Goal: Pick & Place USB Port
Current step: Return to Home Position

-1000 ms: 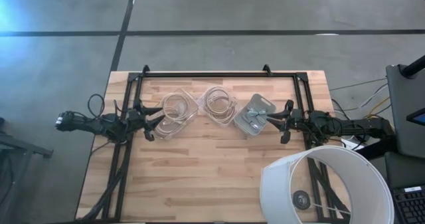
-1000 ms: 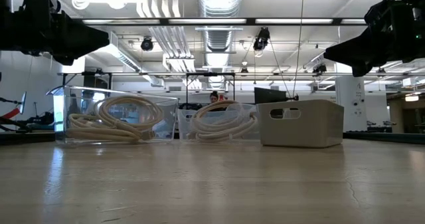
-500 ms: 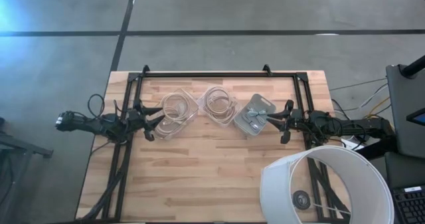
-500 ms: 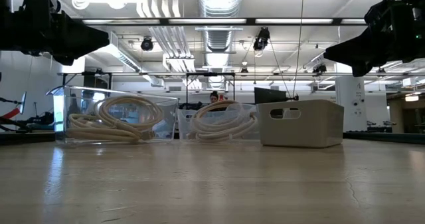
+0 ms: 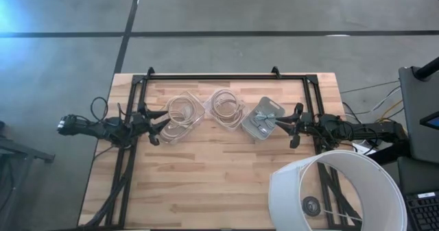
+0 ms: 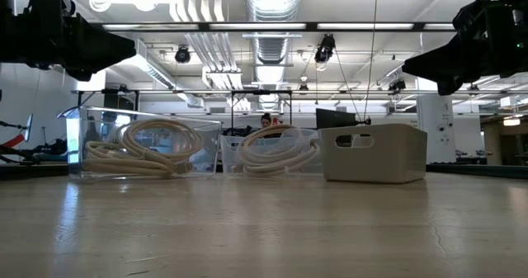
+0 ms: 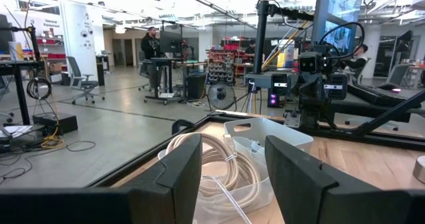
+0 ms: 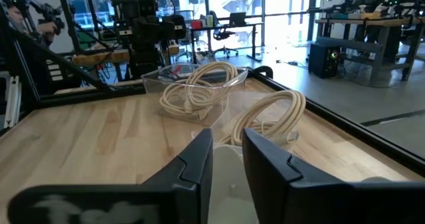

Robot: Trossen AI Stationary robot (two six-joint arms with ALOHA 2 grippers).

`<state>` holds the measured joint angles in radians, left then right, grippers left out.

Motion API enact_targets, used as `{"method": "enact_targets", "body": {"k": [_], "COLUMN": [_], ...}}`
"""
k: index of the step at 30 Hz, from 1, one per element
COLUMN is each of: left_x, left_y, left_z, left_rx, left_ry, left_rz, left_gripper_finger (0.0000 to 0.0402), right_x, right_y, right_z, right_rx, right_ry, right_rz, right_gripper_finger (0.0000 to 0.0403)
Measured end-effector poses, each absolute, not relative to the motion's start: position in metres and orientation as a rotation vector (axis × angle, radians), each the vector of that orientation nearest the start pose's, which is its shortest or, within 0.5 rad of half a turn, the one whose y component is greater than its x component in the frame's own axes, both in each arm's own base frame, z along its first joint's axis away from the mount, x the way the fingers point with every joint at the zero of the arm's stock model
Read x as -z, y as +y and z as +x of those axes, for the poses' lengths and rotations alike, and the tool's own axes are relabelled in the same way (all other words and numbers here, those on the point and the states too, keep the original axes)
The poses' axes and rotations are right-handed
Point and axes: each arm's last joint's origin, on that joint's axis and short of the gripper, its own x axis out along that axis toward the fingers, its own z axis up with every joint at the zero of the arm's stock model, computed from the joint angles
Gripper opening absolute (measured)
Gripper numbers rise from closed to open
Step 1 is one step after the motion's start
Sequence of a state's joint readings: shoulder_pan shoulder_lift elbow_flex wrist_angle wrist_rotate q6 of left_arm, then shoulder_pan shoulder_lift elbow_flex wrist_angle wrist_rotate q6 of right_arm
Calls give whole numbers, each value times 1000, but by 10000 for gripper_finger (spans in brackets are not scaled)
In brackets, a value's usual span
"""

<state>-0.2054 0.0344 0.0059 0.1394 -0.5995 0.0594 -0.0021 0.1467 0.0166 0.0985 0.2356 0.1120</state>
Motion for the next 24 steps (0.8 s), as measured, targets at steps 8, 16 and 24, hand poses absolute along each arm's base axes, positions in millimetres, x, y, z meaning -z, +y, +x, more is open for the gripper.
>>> {"method": "enact_targets", "body": {"k": [8,16,24], "left_x": [-176,-176,-176], "left_y": [-3,-3,-3], "left_z": [95,95,95], "left_rx": [-397,-397,-397], "left_ry": [-91,-91,-91], "left_rz": [15,15,15], "left_gripper_finger": [170,170,170], "right_x": [-167,-167,-167], "right_y": [-7,-7,-7], "right_z": [105,105,105], "right_rx": [239,239,239], "right_ry": [18,18,18], "right_rz": [108,108,108], "right_gripper_finger": [90,83,69]}}
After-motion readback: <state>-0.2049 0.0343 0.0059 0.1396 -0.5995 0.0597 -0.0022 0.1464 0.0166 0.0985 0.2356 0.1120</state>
